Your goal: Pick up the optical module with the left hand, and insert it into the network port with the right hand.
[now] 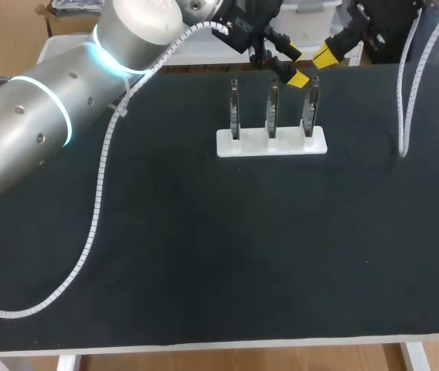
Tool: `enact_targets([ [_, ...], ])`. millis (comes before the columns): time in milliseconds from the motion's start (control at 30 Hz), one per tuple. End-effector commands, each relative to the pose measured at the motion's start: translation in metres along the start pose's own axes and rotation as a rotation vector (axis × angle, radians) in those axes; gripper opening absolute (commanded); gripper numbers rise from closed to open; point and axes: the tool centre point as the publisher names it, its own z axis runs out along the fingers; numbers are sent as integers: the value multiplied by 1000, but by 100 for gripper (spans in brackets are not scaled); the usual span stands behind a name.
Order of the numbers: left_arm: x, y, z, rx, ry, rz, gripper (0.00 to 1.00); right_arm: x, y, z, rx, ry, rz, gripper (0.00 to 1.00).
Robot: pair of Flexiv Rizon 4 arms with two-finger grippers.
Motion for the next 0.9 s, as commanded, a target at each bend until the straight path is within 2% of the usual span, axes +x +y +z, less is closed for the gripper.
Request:
enact_targets([
  [33,-4,10,2,48,10,-2,100,-1,-5,-13,-211,-1,-1,0],
  [300,-4,10,2,48,10,-2,100,-3,-2,-31,-168,10,-3,0],
  [433,-4,10,2,48,10,-2,100,-8,-2,-41,-134,-20,2,0],
  [600,-4,10,2,48,10,-2,100,-15,-3,-48,-108,-14,-17,0],
  [733,-11,12,-14,-3,3,21,100,-22,-4,-55,-86,-13,-34,0],
  [900,-16,13,-50,-97,11,40,100,-27,-5,-62,-67,-10,-45,0],
])
